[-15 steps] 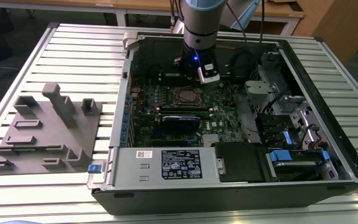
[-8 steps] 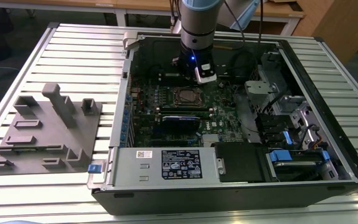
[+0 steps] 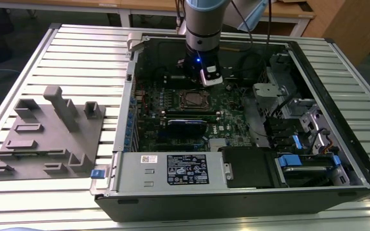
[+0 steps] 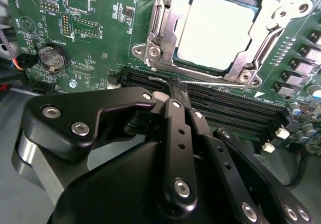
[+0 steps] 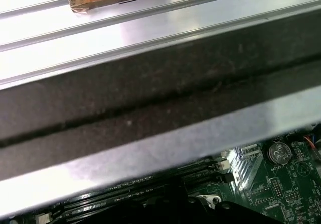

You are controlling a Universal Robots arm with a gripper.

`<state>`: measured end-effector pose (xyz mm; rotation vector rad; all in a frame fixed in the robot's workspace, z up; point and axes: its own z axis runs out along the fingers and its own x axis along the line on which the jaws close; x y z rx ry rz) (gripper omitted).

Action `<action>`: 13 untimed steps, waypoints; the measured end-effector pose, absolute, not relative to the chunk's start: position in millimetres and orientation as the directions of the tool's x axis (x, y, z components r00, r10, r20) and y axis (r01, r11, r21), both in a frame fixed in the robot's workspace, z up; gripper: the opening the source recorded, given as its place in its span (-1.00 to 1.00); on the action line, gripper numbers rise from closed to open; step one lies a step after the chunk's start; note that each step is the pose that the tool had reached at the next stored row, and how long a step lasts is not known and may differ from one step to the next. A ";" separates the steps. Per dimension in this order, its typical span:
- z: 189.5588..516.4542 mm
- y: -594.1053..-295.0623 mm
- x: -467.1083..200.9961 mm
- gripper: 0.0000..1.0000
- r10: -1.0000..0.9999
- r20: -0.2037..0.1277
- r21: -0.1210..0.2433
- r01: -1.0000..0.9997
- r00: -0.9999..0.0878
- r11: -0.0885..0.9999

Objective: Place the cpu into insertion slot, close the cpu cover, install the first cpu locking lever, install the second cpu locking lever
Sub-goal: 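Install the first cpu locking lever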

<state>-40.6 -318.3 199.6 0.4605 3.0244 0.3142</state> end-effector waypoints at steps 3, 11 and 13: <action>199.3 -317.8 -40.7 -0.79 0.319 -0.035 0.211 0.306 -0.947 0.929; 198.4 -316.0 -40.6 -0.79 0.383 -0.035 0.211 0.367 -0.923 0.906; 198.2 -315.9 -40.6 -0.79 0.391 -0.035 0.211 0.375 -0.920 0.903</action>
